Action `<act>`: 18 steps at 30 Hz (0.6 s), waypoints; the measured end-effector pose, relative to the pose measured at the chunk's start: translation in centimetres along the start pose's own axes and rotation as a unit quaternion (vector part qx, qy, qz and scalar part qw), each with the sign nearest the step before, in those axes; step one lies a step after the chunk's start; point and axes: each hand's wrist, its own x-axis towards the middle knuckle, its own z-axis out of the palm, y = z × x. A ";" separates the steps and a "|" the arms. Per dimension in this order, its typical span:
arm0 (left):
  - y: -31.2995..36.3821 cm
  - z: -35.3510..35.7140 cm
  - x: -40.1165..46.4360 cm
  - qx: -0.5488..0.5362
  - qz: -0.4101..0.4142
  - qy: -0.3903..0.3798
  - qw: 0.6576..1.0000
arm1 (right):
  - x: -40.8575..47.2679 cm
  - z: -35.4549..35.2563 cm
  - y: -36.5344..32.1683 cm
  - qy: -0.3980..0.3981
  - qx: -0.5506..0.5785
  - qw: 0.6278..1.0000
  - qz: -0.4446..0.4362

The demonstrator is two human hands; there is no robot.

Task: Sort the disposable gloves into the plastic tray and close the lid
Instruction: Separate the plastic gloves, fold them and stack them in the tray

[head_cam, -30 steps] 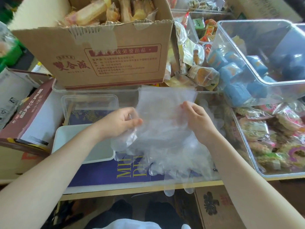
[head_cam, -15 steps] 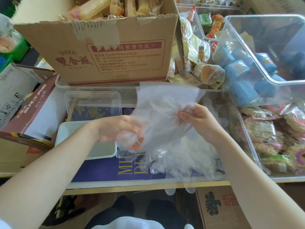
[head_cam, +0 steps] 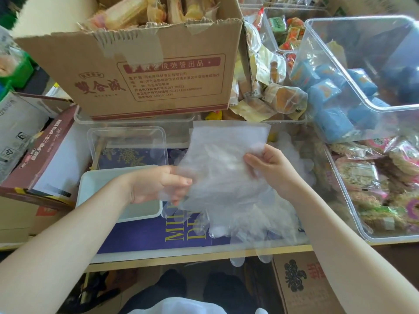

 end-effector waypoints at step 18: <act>-1.4 2.0 4.1 0.216 0.205 0.506 0.810 | -1.1 4.3 3.9 0.056 0.023 0.995 0.080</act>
